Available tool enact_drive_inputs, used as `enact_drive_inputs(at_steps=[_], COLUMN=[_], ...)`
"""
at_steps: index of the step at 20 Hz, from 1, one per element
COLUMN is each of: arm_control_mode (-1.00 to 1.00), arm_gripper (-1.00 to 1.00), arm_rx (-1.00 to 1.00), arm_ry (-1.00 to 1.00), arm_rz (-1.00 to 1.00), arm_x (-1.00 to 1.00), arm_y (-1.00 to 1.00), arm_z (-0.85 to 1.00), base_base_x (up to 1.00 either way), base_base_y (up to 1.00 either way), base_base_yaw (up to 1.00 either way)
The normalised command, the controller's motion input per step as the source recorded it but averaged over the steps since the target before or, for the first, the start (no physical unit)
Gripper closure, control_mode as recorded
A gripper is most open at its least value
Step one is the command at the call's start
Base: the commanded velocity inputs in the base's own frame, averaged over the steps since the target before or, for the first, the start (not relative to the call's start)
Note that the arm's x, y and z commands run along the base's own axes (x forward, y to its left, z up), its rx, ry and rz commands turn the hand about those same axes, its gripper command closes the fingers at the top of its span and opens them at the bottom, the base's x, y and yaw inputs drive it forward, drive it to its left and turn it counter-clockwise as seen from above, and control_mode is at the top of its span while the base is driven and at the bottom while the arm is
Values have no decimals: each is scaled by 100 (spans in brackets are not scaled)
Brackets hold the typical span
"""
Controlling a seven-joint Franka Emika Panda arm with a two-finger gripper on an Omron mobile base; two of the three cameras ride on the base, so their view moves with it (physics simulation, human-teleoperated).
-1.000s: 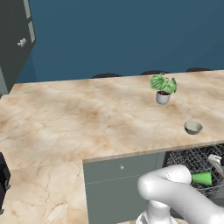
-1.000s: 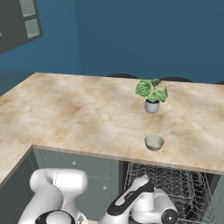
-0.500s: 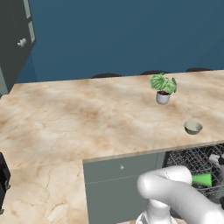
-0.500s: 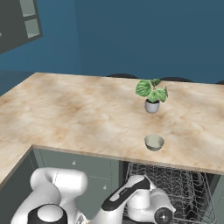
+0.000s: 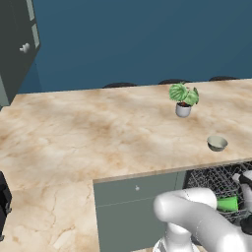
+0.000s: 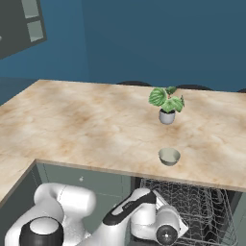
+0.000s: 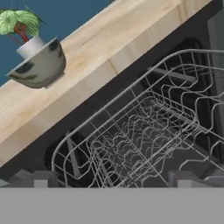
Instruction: Pick up the cup and bowl from the counter, place them in the dishwasher, and close the dishwasher door.
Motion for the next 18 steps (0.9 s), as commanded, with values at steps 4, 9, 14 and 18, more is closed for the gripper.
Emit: enact_drive_inputs(at_steps=[4,9,14,18], arm_control_mode=[-100,-100,-100,-100], arm_gripper=[-100,-100,-100,-100], arm_rx=[25,37,31,22], arm_ry=[-1,0,0,0], arm_rz=[0,0,0,0], arm_x=[0,0,0,0], arm_y=[-10,-15,-5,0], arm_z=[48,36,38,28], base_base_x=[0,0,0,0], base_base_y=[0,0,0,0], base_base_yaw=[0,0,0,0])
